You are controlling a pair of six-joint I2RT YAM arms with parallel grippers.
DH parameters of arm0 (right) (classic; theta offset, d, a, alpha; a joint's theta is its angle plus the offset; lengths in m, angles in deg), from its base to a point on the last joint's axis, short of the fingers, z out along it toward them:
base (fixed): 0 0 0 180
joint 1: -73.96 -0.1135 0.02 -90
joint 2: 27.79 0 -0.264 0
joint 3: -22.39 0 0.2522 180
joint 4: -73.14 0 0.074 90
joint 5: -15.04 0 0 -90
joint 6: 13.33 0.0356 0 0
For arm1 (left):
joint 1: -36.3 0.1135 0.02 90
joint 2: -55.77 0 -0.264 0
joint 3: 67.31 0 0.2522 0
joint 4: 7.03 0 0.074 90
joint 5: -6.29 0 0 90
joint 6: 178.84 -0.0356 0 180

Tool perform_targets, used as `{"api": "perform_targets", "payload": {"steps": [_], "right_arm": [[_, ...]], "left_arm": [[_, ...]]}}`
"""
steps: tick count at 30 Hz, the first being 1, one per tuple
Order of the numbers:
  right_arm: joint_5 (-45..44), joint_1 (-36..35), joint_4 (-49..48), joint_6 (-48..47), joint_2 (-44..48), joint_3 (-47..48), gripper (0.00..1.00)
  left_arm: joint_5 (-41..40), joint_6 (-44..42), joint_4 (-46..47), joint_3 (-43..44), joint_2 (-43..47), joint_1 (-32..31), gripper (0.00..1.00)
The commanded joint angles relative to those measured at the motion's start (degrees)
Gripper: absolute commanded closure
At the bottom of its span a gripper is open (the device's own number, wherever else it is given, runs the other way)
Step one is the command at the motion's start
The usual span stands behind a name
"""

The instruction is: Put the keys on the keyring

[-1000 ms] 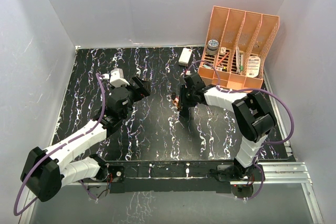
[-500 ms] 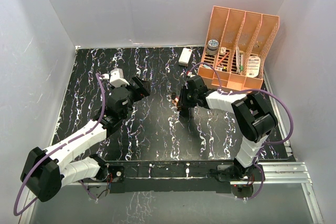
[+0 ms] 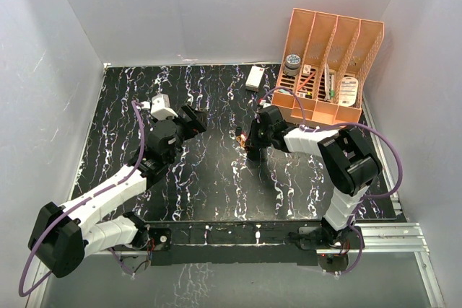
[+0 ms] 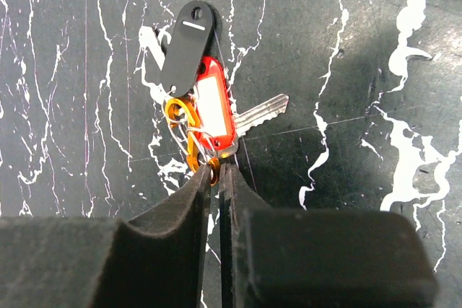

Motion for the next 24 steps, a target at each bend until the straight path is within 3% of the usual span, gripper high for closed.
{"api": "perform_targets", "payload": {"steps": [1, 6, 15, 24], "right_arm": [[-2.78, 0.21, -3.82, -0.60, 0.58, -1.14, 0.94], [-4.12, 0.21, -5.33, -1.34, 2.74, -2.43, 1.00], [-8.66, 0.12, -5.91, -5.99, 15.51, -5.19, 1.00], [-11.71, -0.01, -0.10, -12.11, 23.14, -3.07, 1.00]], "left_arm": [[-0.80, -0.25, 0.14, 0.57, 0.76, 0.41, 0.18], [-0.85, -0.20, 0.26, 0.58, 0.60, 0.37, 0.18], [-0.19, 0.02, 0.78, 0.83, -0.24, 0.41, 0.18], [-0.31, 0.02, 0.44, 0.65, 0.82, 0.41, 0.18]]}}
